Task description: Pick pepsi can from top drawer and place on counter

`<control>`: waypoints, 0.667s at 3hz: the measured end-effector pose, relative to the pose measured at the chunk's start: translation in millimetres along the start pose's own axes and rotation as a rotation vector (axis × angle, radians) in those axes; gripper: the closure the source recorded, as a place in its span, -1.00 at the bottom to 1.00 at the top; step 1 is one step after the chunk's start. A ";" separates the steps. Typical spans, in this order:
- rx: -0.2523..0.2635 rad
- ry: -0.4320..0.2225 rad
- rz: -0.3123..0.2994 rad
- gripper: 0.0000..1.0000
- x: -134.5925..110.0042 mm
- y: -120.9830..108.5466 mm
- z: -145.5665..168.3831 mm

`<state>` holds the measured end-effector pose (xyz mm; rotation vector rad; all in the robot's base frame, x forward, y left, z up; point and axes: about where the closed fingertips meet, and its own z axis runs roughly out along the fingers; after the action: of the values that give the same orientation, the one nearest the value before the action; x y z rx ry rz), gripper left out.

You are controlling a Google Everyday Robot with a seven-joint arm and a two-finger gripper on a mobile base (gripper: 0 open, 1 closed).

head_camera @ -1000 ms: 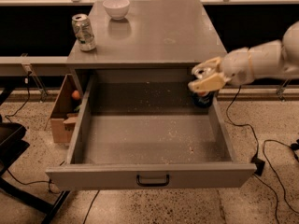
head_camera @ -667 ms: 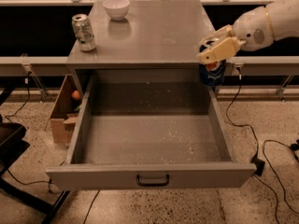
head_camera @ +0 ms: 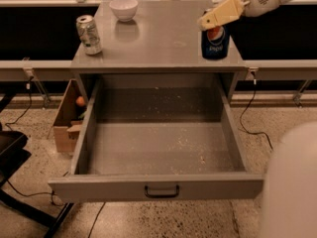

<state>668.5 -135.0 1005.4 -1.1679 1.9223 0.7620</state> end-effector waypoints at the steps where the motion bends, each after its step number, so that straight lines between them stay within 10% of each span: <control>1: 0.116 -0.086 0.002 1.00 -46.6 -25.1 -13.9; 2: 0.216 -0.163 0.005 1.00 -74.1 -55.5 -10.4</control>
Offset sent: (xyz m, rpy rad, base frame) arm 0.1273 -0.0080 0.0980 0.1357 -0.2618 -0.3307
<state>738.4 -131.6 1066.9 -0.9405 1.8214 0.6155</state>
